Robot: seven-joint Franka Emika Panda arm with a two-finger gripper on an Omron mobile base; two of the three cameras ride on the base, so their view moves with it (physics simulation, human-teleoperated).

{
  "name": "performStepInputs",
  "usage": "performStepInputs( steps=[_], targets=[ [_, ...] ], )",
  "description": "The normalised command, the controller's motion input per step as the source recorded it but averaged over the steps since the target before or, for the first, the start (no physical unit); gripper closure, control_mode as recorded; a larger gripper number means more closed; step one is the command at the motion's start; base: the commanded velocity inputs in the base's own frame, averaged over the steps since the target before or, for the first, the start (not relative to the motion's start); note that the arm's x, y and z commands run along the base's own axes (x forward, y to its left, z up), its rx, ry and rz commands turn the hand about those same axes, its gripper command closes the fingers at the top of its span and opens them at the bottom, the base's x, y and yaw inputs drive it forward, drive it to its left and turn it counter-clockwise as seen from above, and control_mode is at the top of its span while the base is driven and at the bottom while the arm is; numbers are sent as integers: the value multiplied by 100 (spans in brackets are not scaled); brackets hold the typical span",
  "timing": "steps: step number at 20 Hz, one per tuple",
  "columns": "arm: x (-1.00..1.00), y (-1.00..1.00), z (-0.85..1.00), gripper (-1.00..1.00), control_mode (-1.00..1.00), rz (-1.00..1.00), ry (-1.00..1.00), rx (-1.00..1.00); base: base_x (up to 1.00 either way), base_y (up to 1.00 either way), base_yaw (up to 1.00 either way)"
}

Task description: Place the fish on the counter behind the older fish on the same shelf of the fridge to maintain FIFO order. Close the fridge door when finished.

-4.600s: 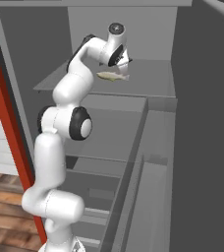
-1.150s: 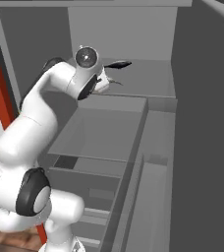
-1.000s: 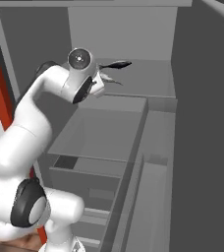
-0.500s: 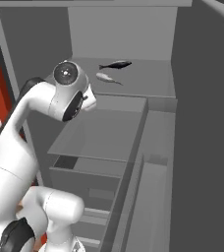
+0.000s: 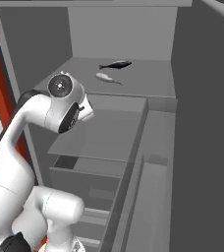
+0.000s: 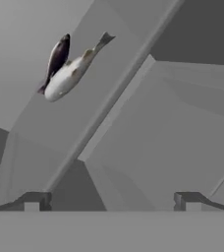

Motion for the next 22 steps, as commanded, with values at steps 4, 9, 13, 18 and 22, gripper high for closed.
performStepInputs(
  steps=[4,9,13,18,22],
  targets=[
    [-2,2,-11,-100,100,0,1,0,-20,7,0],
    [0,0,0,-100,100,0,0,0,-56,32,-9],
    [0,0,0,-100,100,0,0,0,-54,23,-17],
    [0,0,0,-100,100,0,0,0,-61,6,-18],
    [0,0,0,-100,100,0,0,0,-81,0,-13]
  ],
)
